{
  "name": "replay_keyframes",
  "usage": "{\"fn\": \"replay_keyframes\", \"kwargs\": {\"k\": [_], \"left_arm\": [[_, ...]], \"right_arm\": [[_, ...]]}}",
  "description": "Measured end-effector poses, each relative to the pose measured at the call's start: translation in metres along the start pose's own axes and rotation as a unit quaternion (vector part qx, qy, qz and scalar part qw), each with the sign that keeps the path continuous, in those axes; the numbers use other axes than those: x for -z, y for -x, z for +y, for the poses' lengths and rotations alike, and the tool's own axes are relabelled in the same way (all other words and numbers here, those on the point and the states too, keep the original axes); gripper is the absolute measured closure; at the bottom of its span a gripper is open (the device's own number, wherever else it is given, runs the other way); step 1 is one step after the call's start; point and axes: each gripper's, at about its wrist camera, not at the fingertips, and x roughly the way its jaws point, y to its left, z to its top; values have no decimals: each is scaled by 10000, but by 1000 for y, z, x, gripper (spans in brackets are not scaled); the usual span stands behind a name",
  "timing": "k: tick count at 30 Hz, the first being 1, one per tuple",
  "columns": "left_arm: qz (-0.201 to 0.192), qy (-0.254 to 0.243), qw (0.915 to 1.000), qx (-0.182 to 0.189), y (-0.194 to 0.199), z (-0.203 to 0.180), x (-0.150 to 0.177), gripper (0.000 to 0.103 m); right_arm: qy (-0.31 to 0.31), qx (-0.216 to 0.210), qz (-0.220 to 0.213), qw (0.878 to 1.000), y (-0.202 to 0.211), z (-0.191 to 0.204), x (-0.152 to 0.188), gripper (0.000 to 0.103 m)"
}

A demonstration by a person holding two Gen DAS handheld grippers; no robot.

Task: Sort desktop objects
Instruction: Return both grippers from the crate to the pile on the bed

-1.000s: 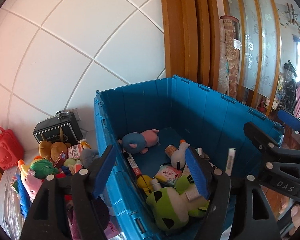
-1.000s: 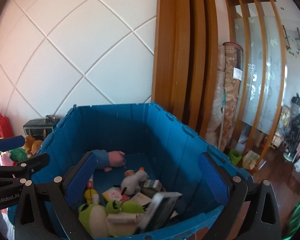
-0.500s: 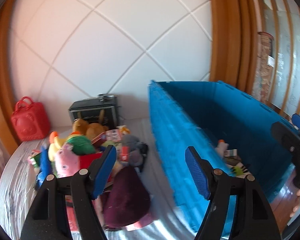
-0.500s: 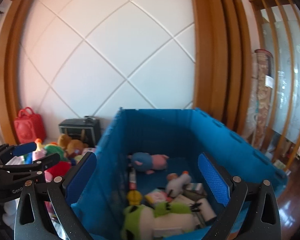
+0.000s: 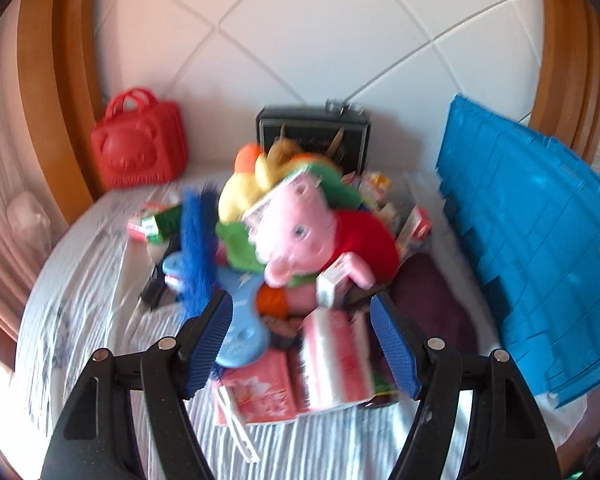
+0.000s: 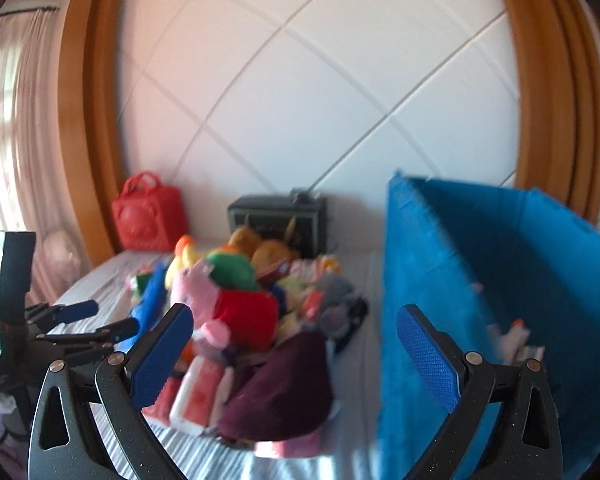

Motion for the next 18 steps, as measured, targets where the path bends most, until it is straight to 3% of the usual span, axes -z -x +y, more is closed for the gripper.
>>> {"fn": "replay_keyframes", "kwargs": {"k": [7, 9, 11, 13, 18], "left_arm": [[891, -66, 9959, 139, -69, 34, 36, 32], [1109, -97, 9938, 42, -85, 44, 46, 32], [1293, -103, 9915, -82, -96, 58, 56, 32], [1410, -114, 9895, -301, -106, 76, 66, 32], [1657, 40, 9817, -935, -124, 129, 80, 31]], "right_arm": [[-274, -140, 1087, 9936, -56, 37, 40, 0], [-150, -59, 1285, 9916, -66, 49, 51, 8], [-73, -46, 1456, 9893, -74, 58, 60, 30], [-82, -93, 1630, 9865, -85, 65, 68, 41], [-203, -259, 2035, 9785, -113, 83, 90, 42]]}}
